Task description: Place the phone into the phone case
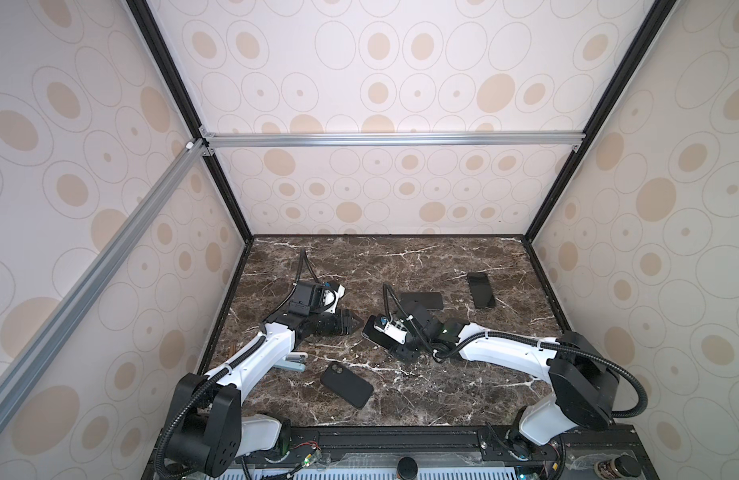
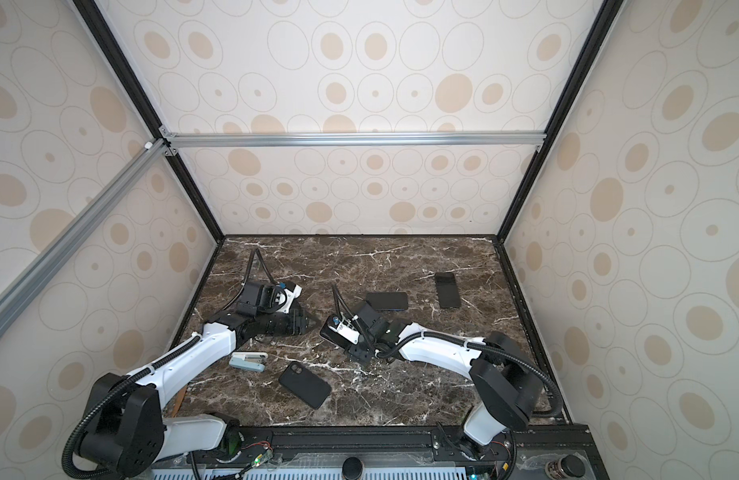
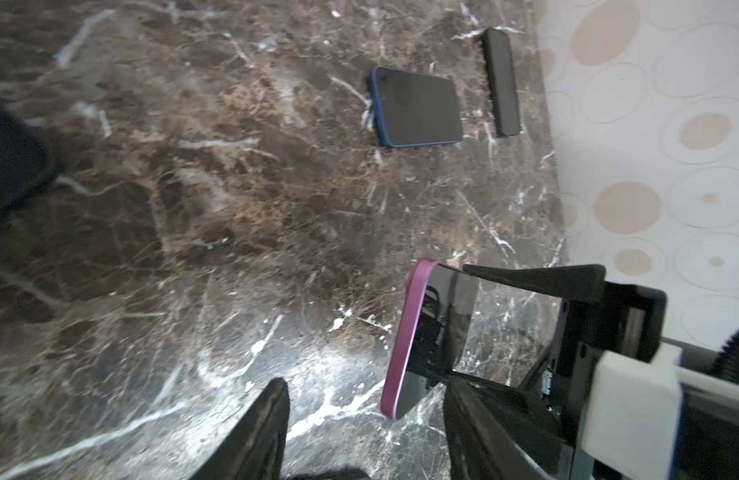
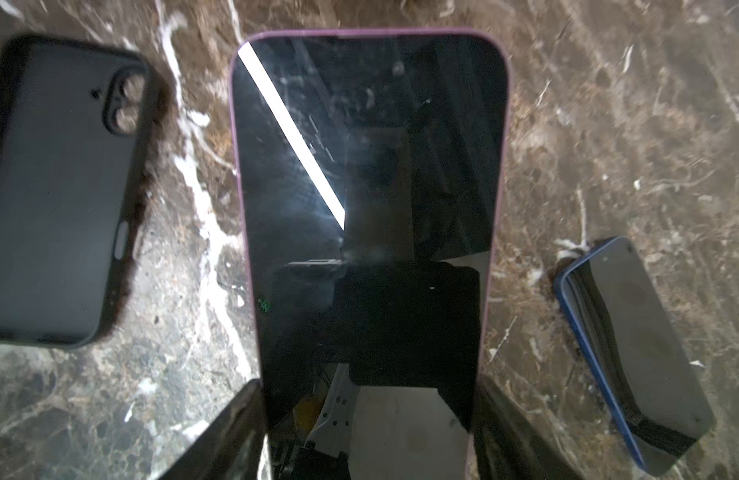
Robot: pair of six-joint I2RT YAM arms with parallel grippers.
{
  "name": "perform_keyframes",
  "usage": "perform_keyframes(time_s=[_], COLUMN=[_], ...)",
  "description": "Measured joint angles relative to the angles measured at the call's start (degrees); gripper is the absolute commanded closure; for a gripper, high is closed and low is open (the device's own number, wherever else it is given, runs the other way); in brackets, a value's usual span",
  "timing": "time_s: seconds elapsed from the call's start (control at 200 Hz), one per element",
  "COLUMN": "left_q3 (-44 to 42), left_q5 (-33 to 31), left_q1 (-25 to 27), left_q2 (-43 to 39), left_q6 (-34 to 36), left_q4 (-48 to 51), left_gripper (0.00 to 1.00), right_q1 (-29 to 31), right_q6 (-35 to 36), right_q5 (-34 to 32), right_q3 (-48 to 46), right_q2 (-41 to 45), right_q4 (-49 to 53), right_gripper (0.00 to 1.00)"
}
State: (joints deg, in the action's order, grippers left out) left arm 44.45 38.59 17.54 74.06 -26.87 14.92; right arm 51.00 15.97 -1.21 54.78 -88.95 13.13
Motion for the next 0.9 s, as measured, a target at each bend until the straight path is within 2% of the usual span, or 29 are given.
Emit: perform_keyframes(time_s=[0.255,0.37,0.46,0.6,0.635,0.7,0.74,0.78,0.81,0.9], left_q3=[0.1,0.1,0.1,0.1,0.1,0.2,0.1,0.1,0.0,-0.1], left_q5=[7.8,9.8,11.1,12.8,13.4,13.7,14.0,14.2,14.3,14.2], left_q1=[0.7,1.6,2.2,2.7,2.7,2.7,2.7,2.7,2.8,2.8], left_q2=[0.0,0.0,0.0,0.0,0.0,-0.1,-0.1,-0.2,-0.4,-1.2], left_q6=[-0.9,-1.6,-2.0,-3.2,-3.6,-4.1,-4.8,-5.4,-6.1,-7.9], left_q4=[-4.3,-5.2,-5.5,-6.1,-6.6,-7.1,-7.6,-8.3,-8.9,-11.0], left_gripper=[0.46,0.53,0.68,0.99,1.0,1.0,1.0,1.0,1.0,1.0], right_q1=[-0.3,-0.3,-0.3,-0.3,-0.3,-0.3,-0.3,-0.3,-0.4,-0.5], right_q6=[0.3,0.8,1.2,1.9,1.9,1.9,1.9,1.8,1.7,0.2], right_q5=[3.1,4.4,5.2,5.6,5.5,5.5,5.4,5.4,5.3,4.8], right_q3=[0.3,0.3,0.3,0.7,0.7,0.7,0.7,0.7,0.7,1.6], right_q2=[1.8,3.0,3.9,4.7,4.8,5.1,5.5,5.9,6.2,6.9], right_q4=[-2.2,-2.5,-2.5,-2.0,-1.9,-1.8,-1.6,-1.5,-1.5,-1.7], right_gripper=[0.58,0.58,0.57,0.57,0.56,0.49,0.39,0.24,0.18,0.11])
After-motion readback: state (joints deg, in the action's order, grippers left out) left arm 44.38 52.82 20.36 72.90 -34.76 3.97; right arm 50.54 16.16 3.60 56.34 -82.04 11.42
